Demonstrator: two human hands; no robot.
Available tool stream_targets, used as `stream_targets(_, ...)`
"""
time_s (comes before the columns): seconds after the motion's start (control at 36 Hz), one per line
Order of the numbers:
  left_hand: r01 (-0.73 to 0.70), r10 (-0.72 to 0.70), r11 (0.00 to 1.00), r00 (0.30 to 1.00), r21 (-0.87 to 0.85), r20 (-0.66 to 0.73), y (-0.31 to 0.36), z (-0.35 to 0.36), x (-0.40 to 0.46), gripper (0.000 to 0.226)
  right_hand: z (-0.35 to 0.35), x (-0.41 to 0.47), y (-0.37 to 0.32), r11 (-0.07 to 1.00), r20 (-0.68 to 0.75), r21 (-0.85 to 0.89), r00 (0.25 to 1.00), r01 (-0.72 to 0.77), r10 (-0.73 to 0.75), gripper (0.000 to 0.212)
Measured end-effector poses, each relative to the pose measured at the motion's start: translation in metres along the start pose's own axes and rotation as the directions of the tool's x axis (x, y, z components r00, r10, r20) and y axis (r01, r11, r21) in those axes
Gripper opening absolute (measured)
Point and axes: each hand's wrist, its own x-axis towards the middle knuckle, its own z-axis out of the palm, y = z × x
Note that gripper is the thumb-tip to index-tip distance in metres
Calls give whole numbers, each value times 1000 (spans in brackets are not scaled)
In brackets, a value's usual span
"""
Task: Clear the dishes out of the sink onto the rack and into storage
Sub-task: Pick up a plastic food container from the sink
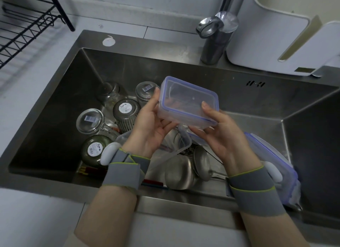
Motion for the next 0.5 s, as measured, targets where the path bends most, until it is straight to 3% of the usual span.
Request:
stream_targets(0.11, -32, 33, 995, 999, 98, -14, -6, 2, 0, 47, -3, -1, -5, 999, -18, -11, 999, -41, 41, 17)
stream_targets(0.19, -40, 59, 957, 997, 287, -58, -7, 8, 1, 53, -11, -1, -14, 995, -127, 61, 988, -81, 88, 17)
stream_targets(0.25, -61, 126, 860, 988, 507, -95, -10, 9, 5, 52, -19, 1, -21, 992, -249, 118, 966, -45, 73, 7)
stream_targets(0.33, -82, 272, 420, 961, 904, -39, -21, -1, 7, 41, -32, 1, -27, 981, -374, 192, 927, 35, 40, 10)
stream_targets(0.39, -40, 163, 224, 987, 974, 3, -29, -7, 5, 34, -41, 2, -28, 976, -415, 213, 909, 49, 45, 13)
stream_targets(0.47, -24, -48, -135, 999, 991, 18, -39, -12, 4, 42, -48, 8, -28, 994, -460, 108, 886, -15, 63, 18)
stream_targets(0.5, -34, -95, -202, 995, 979, 15, -40, -12, 4, 44, -49, 10, -27, 996, -469, 77, 880, -40, 72, 18)
